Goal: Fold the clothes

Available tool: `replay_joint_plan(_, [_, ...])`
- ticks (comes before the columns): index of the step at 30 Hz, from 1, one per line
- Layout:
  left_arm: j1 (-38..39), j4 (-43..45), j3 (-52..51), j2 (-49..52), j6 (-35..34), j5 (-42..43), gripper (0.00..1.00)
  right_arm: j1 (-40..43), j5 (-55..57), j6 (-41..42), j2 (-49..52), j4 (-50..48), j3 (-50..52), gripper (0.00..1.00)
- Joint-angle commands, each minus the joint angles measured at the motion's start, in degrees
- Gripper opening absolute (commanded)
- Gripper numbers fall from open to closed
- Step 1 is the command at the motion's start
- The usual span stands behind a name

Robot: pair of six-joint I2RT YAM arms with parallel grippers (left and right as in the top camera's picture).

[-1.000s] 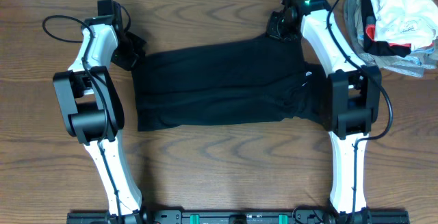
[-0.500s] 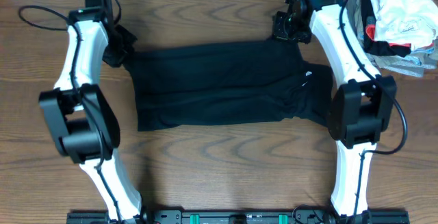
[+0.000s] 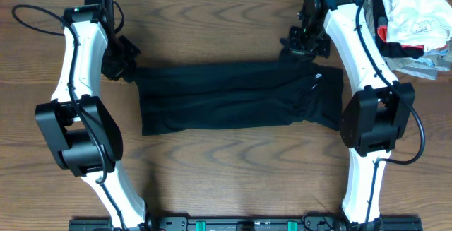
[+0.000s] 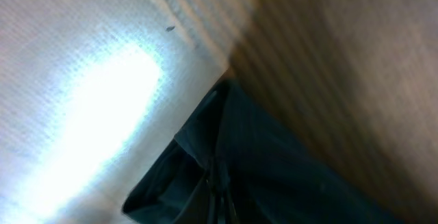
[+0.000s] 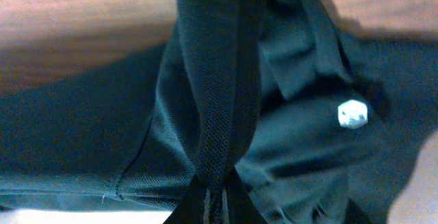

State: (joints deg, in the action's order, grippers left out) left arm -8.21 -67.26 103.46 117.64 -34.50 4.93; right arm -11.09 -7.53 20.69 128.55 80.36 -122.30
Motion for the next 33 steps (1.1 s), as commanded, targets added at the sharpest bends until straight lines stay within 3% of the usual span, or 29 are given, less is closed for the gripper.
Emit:
replay_joint_plan(1, [-0.46, -2.56, -0.48, -0.42, 4.39, -3.08, 0.06, 1.07, 4.76, -1.25, -1.57, 2.64, -1.09, 0.01])
replay_joint_plan(13, [-0.46, -7.78, -1.2, -0.42, 7.72, -5.68, 0.06, 1.11, 10.64, -1.29, -1.6, 13.88, -1.07, 0.01])
replay_joint_plan(24, [-0.46, -2.23, -10.69, -0.42, 7.69, -5.64, 0.06, 0.61, 12.02, -1.97, -1.57, 16.96, -0.39, 0.02])
replay_joint_plan(25, [-0.46, -1.53, -11.54, -0.42, 7.69, -5.64, 0.06, 0.52, 12.04, -2.21, -1.57, 16.96, -0.17, 0.05])
replay_joint_plan(26, [-0.46, -1.11, -12.04, -0.42, 7.69, -5.64, 0.06, 0.46, 12.02, -2.6, -1.57, 16.96, 0.07, 0.16])
replay_joint_plan(27, [-0.46, -0.85, -12.31, -0.42, 7.72, -5.64, 0.12, 0.39, 12.02, -3.08, -1.57, 16.96, 0.39, 0.33])
replay_joint_plan(29, [-0.46, -0.52, -12.33, -0.42, 7.72, -5.64, 0.25, 0.22, 12.02, -3.21, -1.57, 16.96, 1.14, 0.45])
replay_joint_plan(33, [-0.52, -0.02, -11.45, -0.44, 8.13, -5.62, 0.34, 0.15, 12.02, -3.65, -1.57, 16.98, 3.02, 0.41])
